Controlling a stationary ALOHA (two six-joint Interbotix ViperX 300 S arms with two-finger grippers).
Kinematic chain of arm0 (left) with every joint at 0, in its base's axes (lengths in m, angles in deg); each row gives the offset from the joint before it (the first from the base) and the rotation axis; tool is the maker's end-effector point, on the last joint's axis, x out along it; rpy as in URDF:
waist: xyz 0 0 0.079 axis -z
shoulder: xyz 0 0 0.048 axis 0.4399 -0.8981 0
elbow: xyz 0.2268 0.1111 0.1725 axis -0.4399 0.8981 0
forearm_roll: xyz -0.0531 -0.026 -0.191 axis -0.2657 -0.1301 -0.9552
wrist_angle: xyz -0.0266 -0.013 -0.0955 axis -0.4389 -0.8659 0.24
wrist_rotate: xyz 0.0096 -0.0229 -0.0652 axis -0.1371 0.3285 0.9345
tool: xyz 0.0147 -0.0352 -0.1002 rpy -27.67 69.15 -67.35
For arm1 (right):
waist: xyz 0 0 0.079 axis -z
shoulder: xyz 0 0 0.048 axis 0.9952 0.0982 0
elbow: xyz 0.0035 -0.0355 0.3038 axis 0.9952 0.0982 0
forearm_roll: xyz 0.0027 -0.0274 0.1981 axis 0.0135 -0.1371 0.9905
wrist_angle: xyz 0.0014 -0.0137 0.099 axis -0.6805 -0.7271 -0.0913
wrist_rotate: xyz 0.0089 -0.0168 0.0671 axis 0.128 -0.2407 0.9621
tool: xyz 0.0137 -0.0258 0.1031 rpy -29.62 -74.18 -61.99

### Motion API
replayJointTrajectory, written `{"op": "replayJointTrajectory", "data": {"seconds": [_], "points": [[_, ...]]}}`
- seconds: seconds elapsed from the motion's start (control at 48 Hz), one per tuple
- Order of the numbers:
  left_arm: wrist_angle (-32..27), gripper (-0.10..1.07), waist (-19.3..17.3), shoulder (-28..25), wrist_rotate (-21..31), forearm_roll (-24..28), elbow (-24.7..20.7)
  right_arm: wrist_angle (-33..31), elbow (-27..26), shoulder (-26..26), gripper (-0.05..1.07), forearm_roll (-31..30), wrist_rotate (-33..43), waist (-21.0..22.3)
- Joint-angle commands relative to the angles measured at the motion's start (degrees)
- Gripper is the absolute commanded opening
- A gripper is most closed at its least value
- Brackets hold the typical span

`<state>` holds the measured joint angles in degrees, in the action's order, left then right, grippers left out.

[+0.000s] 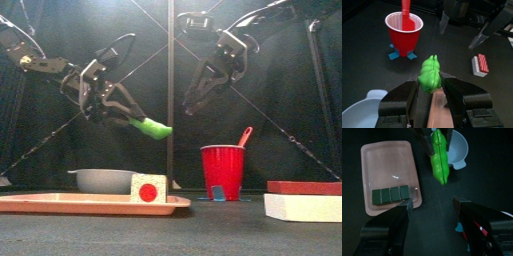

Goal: Place peas in bowl

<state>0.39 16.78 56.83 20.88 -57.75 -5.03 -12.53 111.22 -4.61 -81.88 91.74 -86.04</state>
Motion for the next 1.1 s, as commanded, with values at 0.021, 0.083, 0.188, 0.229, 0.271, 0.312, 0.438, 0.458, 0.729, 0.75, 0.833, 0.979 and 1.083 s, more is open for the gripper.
{"op": "replayJointTrajectory", "data": {"seconds": [0.021,0.083,0.188,0.229,0.271,0.312,0.438,0.458,0.729,0.75,0.833,0.979,1.083], "points": [[1.41,0.62,-2.29,3.43,-0.09,1.14,2.55,0.7,0.7,-3.52,0.95,1.32,0.09,-0.18],[2.11,0.62,-3.43,4.83,-0.09,1.32,4.22,1.14,1.58,-4.48,0.95,2.02,0.09,-0.26],[3.08,0.62,-5.27,6.94,-0.18,1.32,6.86,2.72,3.25,-6.15,0.95,3.34,0.09,-0.35],[3.52,0.62,-5.98,7.65,-0.18,1.32,7.82,3.16,3.78,-6.59,0.95,3.78,0.09,-0.26],[3.78,0.62,-6.94,8.26,-0.18,1.32,8.79,3.87,4.48,-7.29,0.95,4.39,0.09,-0.26],[3.96,0.62,-7.82,8.79,-0.09,1.32,9.84,4.48,5.01,-7.73,0.95,4.92,0.09,-0.18],[3.96,0.63,-10.2,8.53,-0.18,1.58,11.07,6.15,6.42,-8.79,0.95,6.15,0.09,0.0],[3.96,0.63,-10.63,8.26,-0.18,1.58,11.07,6.42,6.68,-9.05,0.95,6.15,0.09,0.0],[3.96,0.63,-12.22,1.76,-0.09,3.43,9.93,7.56,7.56,-9.4,0.95,6.68,0.09,0.09],[3.96,0.63,-12.3,1.23,-0.09,3.52,9.84,7.56,7.65,-9.4,0.95,6.68,0.09,0.09],[3.96,0.63,-12.48,-0.53,-0.09,3.6,9.14,7.56,7.73,-9.4,0.95,6.68,0.09,0.09],[2.99,0.63,-12.57,-2.55,-0.09,3.52,7.91,7.56,7.91,-9.4,0.95,6.68,0.09,0.0],[2.29,0.64,-12.66,-3.6,0.0,3.43,7.56,7.47,7.91,-9.23,0.95,6.94,0.09,0.09]]}}
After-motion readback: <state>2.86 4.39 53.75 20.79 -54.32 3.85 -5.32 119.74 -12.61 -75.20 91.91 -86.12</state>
